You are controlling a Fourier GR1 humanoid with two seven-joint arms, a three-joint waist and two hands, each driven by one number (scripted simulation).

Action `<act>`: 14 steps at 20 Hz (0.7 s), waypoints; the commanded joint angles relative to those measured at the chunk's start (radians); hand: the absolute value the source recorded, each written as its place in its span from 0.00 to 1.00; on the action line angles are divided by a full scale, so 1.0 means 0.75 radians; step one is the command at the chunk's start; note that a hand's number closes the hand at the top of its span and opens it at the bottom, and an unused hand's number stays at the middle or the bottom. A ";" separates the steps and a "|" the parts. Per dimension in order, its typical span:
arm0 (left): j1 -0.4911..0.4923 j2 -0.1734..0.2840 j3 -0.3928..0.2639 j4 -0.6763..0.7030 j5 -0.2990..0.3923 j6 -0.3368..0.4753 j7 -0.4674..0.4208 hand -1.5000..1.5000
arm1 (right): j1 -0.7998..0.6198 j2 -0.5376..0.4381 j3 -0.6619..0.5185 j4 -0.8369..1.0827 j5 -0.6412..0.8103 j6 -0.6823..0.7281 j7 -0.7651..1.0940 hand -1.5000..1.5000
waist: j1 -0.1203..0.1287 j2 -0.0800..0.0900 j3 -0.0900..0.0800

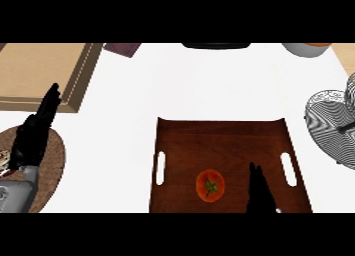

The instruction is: Pick the tomato from the tray and place it in the tiered basket

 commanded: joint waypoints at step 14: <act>-0.005 -0.071 0.007 0.027 -0.059 -0.005 -0.025 0.50 | -0.231 0.027 -0.001 0.235 -0.058 -0.062 0.333 0.00 | -0.001 0.004 0.000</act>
